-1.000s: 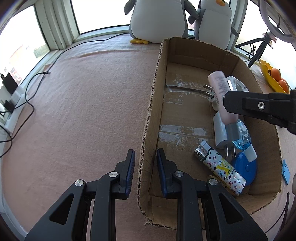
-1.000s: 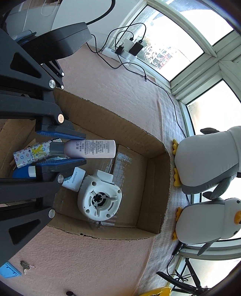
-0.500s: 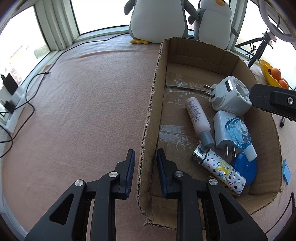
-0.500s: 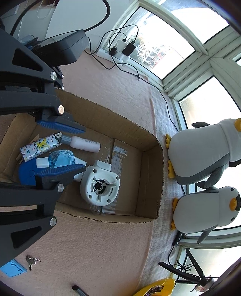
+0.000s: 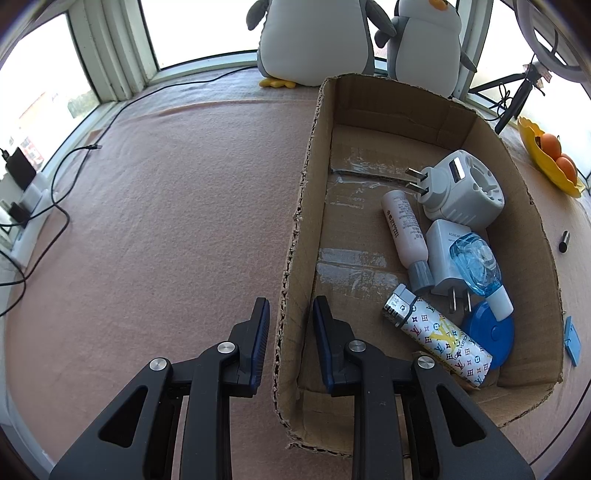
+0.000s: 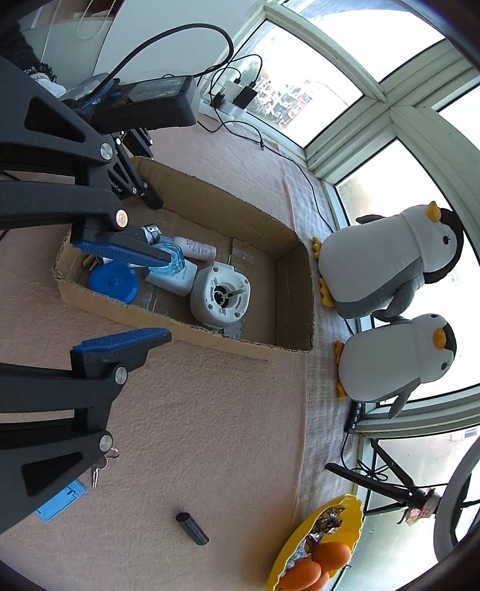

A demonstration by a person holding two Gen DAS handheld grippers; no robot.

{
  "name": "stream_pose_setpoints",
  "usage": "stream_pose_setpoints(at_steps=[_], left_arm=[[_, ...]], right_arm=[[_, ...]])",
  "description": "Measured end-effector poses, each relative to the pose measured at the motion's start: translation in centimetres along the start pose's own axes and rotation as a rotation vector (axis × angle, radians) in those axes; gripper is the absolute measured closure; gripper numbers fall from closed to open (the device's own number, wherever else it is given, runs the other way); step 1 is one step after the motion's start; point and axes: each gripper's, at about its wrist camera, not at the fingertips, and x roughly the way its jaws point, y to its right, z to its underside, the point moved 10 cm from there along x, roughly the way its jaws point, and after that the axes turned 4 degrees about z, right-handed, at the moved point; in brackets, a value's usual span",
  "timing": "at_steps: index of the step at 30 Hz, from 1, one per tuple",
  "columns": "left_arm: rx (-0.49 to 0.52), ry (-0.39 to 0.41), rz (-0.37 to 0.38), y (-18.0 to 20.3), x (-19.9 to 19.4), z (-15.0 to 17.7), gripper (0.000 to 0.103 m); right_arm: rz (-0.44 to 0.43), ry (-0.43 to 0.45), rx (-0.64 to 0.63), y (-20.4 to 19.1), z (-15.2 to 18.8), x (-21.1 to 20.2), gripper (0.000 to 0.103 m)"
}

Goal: Organize rigid objects
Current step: 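Move the right tool to the metal keys and grasp the key ring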

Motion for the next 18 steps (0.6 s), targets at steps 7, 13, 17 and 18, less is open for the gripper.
stream_pose_setpoints(at_steps=[7, 13, 17, 18], left_arm=[[0.0, 0.0, -0.001, 0.0, 0.0, 0.0, 0.08], [-0.002, 0.0, 0.001, 0.0, 0.0, 0.0, 0.08], [-0.004, 0.0, 0.004, 0.1, 0.1, 0.1, 0.08], [-0.004, -0.001, 0.004, 0.1, 0.1, 0.1, 0.08]], right_arm=[[0.06, -0.005, 0.016, 3.9, 1.6, -1.5, 0.072], [0.109, -0.01, 0.025, 6.4, 2.6, -1.8, 0.072], [0.165, -0.023, 0.001, 7.7, 3.8, -1.2, 0.072], [0.174, -0.029, -0.001, 8.0, 4.2, -1.0, 0.072]])
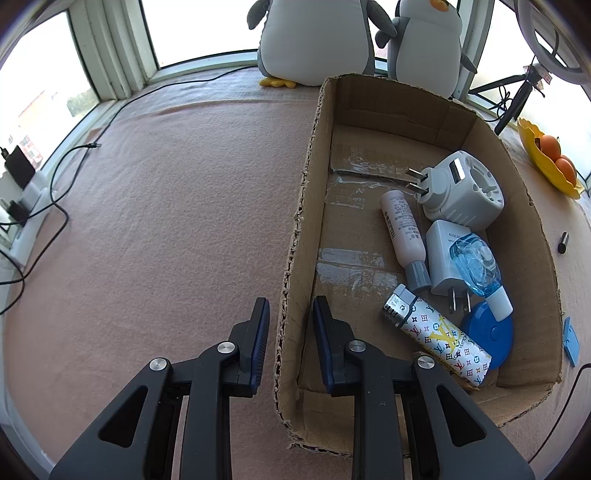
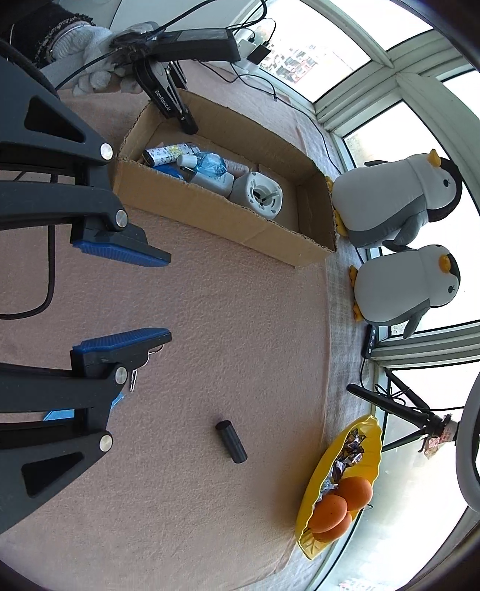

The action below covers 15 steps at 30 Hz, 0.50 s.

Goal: Organize rigid objects
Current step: 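Move the right tool to the metal keys and grasp the key ring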

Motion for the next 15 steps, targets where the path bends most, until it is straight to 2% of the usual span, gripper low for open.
stream_pose_setpoints(at_steps=[8, 15], left_arm=[[0.003, -0.001, -0.001, 0.0, 0.0, 0.0, 0.08], [0.002, -0.005, 0.002, 0.0, 0.1, 0.0, 0.08]], right_arm=[[0.081, -0.047, -0.057, 1.0, 1.7, 2.6, 0.072], [0.084, -0.083, -0.053, 1.3, 1.9, 4.2, 0.072]])
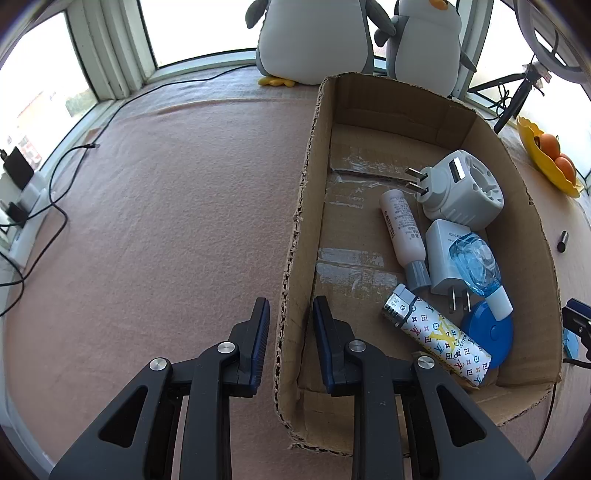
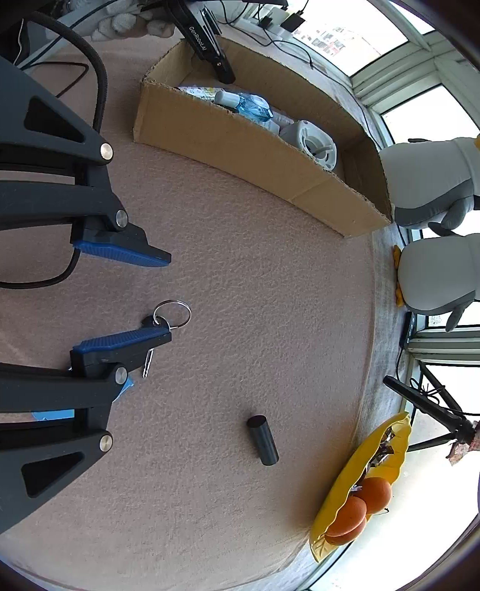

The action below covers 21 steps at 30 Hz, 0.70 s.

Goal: Organize rigid objects
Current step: 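Move the right tool to the metal keys and grasp the key ring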

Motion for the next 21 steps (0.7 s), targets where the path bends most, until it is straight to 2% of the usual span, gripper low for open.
stream_pose_setpoints(at_steps=[16, 21], left_arm=[[0.001, 0.0, 0.001, 0.0, 0.0, 0.0, 0.08], [-0.002, 0.0, 0.003, 0.0, 0.0, 0.1, 0.08]], right_arm=[[0.033, -0.031, -0.022, 0.2, 0.0, 1.7, 0.073], [0.029, -0.036, -0.009, 0.6, 0.0, 1.8, 0.081]])
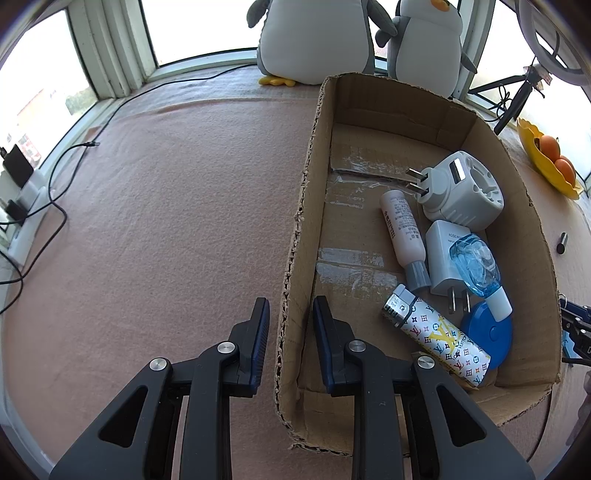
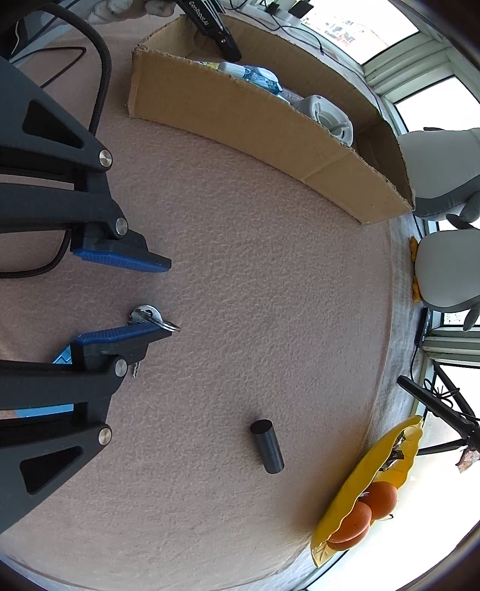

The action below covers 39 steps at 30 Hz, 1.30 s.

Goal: Organize rigid objects
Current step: 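Move the right tool to the metal keys and grasp the key ring, then carry the keys into the box and release them with the right tool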

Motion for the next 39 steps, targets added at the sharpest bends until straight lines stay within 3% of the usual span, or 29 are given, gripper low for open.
stream_pose_setpoints(at_steps=[7, 15, 21, 31, 39], left_arm=[[0.001, 0.0, 0.0, 0.0, 0.0, 0.0, 0.08], [0.003, 0.0, -0.001, -0.1, 0.0, 0.0, 0.08], [0.001, 0.0, 0.0, -0.1, 0.0, 0.0, 0.08], [0.0, 0.0, 0.0, -0.1, 0.0, 0.0, 0.08], [0.0, 0.0, 0.0, 0.0, 0.0, 0.0, 0.08]], right_arm=[[-0.05, -0.003, 0.063, 0.6, 0.1, -0.1, 0.085], [-0.072, 0.002, 0.12, 1.5, 0.4, 0.1, 0.1], [-0.066, 0.022, 0.116, 1.6, 0.3, -0.4, 0.101], [-0.055, 0.126, 0.064, 0.2, -2.0, -4.1, 0.101], [-0.125, 0.215, 0.005, -3.6, -5.1, -8.0, 0.101]])
